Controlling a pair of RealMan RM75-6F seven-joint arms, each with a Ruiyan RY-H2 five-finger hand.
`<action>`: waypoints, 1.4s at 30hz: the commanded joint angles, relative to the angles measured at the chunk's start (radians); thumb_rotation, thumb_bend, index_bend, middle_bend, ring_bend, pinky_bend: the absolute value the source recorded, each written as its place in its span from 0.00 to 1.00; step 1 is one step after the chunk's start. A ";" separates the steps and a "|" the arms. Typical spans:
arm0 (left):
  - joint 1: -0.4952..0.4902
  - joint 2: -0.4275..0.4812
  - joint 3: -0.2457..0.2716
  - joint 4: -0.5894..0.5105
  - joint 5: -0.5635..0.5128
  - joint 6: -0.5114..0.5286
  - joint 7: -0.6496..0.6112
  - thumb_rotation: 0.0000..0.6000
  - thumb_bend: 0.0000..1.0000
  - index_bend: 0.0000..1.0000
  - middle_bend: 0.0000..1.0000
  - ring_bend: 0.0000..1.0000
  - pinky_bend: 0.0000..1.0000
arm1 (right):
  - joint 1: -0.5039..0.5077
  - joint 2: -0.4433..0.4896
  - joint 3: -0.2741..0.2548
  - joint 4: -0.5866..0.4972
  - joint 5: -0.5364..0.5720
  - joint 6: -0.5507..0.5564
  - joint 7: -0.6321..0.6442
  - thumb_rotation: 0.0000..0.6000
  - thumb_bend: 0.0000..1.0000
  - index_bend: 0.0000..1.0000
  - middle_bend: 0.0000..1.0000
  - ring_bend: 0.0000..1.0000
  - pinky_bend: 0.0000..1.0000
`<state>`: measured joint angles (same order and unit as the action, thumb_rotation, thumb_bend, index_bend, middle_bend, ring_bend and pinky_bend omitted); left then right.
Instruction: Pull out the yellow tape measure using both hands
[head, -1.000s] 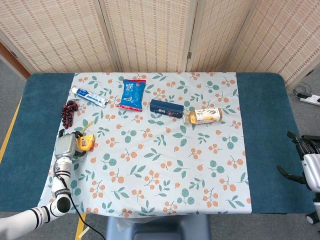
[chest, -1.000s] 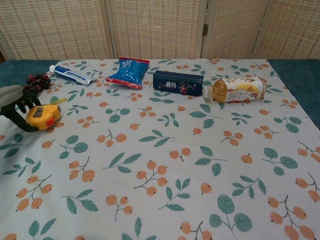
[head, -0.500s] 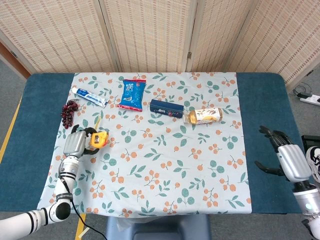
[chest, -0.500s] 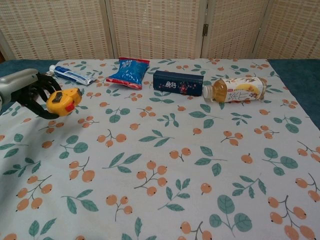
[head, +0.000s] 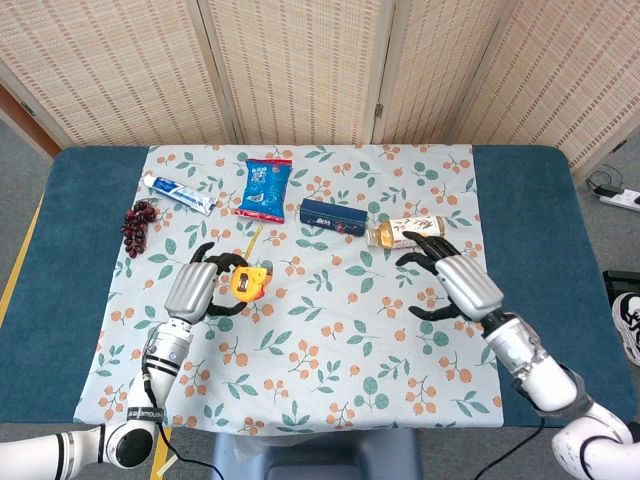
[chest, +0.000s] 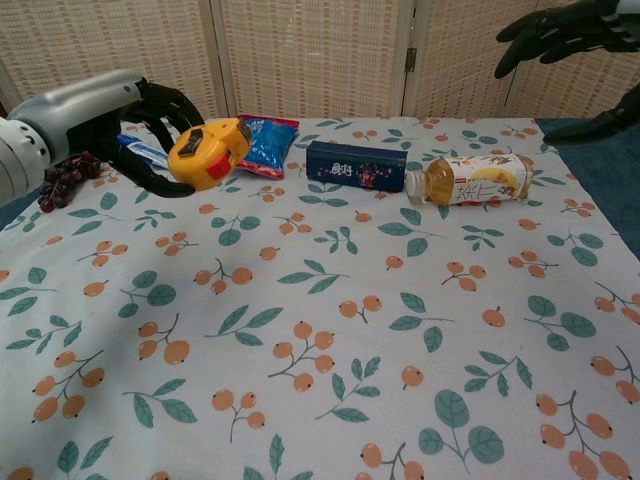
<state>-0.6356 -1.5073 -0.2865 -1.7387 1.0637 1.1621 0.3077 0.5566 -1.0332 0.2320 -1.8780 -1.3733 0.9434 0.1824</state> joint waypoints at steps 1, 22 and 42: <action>-0.013 -0.005 -0.002 -0.028 0.003 0.011 0.025 1.00 0.56 0.58 0.51 0.41 0.13 | 0.096 -0.040 0.051 -0.027 0.114 -0.095 -0.094 1.00 0.26 0.31 0.06 0.10 0.07; -0.069 -0.084 0.003 -0.081 -0.010 0.052 0.130 1.00 0.57 0.58 0.51 0.41 0.13 | 0.324 -0.196 0.079 0.043 0.391 -0.201 -0.199 1.00 0.26 0.40 0.07 0.11 0.07; -0.106 -0.121 -0.005 -0.056 -0.028 0.053 0.156 1.00 0.57 0.58 0.51 0.41 0.12 | 0.382 -0.244 0.066 0.083 0.424 -0.213 -0.187 1.00 0.26 0.43 0.10 0.12 0.07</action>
<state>-0.7414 -1.6278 -0.2911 -1.7949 1.0359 1.2148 0.4636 0.9380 -1.2776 0.2975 -1.7953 -0.9493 0.7308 -0.0050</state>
